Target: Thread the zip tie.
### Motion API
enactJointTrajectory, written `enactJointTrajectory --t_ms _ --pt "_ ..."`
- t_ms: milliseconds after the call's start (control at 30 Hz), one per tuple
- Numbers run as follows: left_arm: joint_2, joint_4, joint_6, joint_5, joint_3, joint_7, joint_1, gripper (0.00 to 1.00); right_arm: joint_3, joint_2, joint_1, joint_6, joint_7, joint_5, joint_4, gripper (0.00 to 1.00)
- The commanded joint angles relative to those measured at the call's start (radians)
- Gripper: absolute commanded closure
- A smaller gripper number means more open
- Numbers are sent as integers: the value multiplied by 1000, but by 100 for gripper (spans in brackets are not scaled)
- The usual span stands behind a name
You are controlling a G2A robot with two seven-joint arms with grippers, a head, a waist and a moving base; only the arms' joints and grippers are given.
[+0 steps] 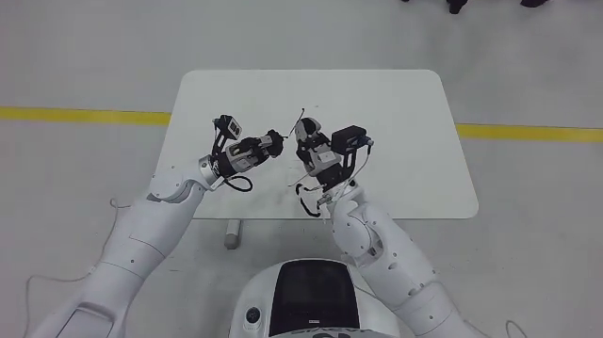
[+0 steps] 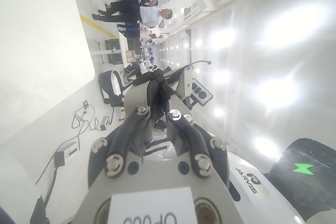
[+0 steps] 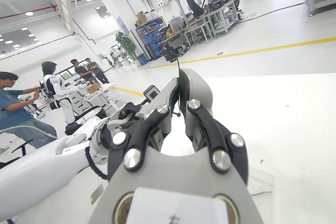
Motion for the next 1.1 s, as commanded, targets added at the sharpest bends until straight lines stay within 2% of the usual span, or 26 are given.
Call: enactJointTrajectory --t_ms 0,867,1067 --pt "0 0 0 0 0 0 0 100 -4 -1 3 -1 3 -1 4 100" --pt "0 0 0 0 0 0 0 100 0 -5 -10 2 24 -6 0 100" --pt "0 0 0 0 0 0 0 100 3 -8 -13 29 32 13 1 100"
